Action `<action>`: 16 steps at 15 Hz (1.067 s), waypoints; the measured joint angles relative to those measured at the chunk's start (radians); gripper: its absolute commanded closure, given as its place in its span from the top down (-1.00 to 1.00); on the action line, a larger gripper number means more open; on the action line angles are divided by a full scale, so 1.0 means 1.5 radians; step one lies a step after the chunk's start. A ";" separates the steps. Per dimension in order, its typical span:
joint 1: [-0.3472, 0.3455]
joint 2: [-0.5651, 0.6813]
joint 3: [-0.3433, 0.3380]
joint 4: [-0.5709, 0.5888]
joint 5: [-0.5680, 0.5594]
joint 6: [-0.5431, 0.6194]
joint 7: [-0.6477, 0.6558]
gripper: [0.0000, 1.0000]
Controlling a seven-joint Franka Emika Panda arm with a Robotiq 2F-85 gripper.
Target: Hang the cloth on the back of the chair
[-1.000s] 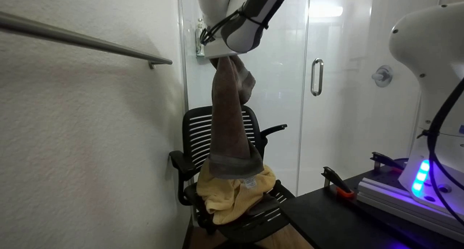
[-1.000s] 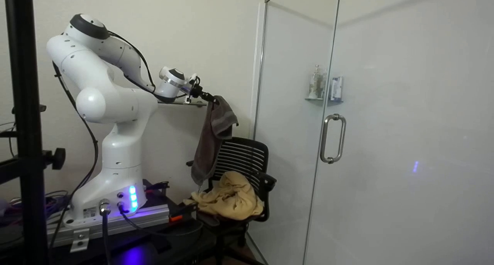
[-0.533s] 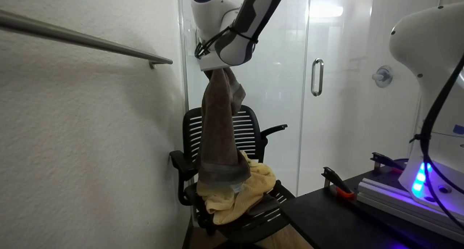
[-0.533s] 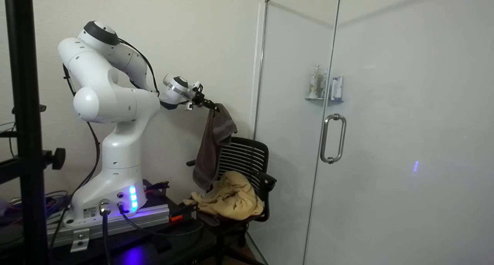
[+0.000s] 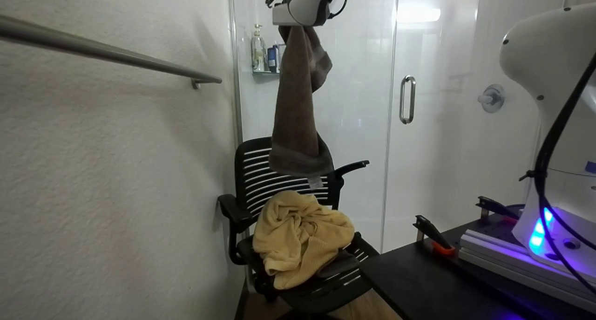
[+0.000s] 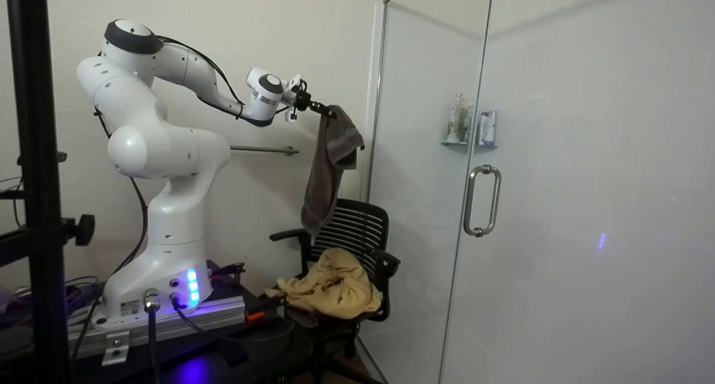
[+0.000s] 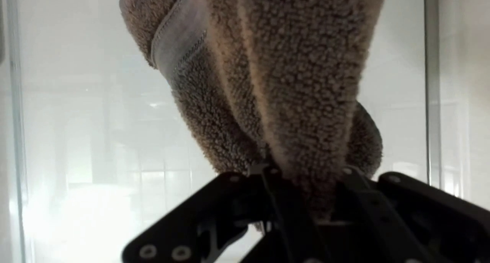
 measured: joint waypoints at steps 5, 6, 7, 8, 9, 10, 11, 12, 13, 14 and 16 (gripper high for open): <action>-0.045 -0.080 -0.020 0.058 0.112 0.026 -0.103 -1.00; -0.060 -0.107 -0.007 0.070 0.133 0.024 -0.118 -1.00; -0.077 -0.136 0.011 0.081 0.149 0.021 -0.132 -1.00; -0.098 -0.166 0.032 0.092 0.160 0.013 -0.145 -1.00; -0.119 -0.195 0.055 0.105 0.165 0.000 -0.159 -1.00; -0.141 -0.221 0.080 0.119 0.165 -0.022 -0.174 -1.00; -0.160 -0.240 0.105 0.131 0.165 -0.046 -0.187 -1.00; -0.174 -0.253 0.126 0.140 0.165 -0.061 -0.195 -1.00; -0.181 -0.257 0.137 0.145 0.165 -0.066 -0.197 -1.00; -0.182 -0.257 0.142 0.147 0.165 -0.067 -0.197 -1.00; -0.181 -0.255 0.143 0.146 0.165 -0.068 -0.192 -1.00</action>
